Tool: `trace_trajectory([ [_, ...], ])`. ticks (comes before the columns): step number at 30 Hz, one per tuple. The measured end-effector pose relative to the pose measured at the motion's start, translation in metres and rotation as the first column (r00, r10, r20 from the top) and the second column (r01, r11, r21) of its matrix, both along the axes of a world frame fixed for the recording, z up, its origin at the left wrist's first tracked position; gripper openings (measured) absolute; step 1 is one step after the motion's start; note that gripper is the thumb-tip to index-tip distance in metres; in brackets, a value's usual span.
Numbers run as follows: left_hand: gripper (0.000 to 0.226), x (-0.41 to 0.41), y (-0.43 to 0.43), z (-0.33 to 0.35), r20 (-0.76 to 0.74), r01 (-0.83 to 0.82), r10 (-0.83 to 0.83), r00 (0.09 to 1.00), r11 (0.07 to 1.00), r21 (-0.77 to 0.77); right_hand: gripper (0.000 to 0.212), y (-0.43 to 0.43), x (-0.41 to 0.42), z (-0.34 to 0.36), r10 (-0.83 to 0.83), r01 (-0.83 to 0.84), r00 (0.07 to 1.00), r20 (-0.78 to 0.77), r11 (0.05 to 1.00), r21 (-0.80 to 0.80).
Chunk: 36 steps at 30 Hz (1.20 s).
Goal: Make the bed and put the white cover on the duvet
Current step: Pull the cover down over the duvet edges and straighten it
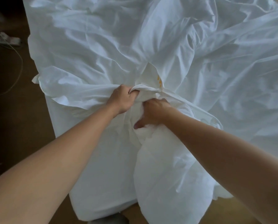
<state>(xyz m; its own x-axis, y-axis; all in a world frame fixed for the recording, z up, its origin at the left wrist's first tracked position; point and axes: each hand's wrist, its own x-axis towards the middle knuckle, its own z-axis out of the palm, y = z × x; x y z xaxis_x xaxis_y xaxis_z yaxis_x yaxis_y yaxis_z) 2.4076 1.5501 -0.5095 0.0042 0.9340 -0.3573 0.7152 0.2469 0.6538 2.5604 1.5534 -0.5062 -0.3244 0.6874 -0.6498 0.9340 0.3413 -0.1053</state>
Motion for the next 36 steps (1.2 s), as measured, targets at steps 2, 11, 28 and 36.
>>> trace_trajectory([
  [2,0.043,-0.008,-0.004,-0.001,-0.013,0.014,-0.013,1.0,1.0,0.008,0.074,0.007,-0.006,-0.006,-0.041,0.037,0.992,-0.122,0.999,-0.035],
  [11,0.03,-0.029,0.008,0.034,-0.006,-0.151,0.155,0.988,0.969,0.197,0.052,0.092,-0.026,0.043,-0.458,0.632,0.714,-0.529,0.747,0.206],
  [28,0.031,-0.035,0.003,0.052,0.108,-0.232,0.241,0.965,0.969,-0.086,0.038,0.126,-0.057,0.085,-0.454,0.507,0.799,-0.394,0.861,0.036],
  [36,0.03,-0.038,-0.012,0.045,0.058,-0.441,0.438,0.897,0.895,0.062,0.068,0.062,-0.035,0.085,-0.497,0.509,0.733,-0.465,0.854,-0.111],
])
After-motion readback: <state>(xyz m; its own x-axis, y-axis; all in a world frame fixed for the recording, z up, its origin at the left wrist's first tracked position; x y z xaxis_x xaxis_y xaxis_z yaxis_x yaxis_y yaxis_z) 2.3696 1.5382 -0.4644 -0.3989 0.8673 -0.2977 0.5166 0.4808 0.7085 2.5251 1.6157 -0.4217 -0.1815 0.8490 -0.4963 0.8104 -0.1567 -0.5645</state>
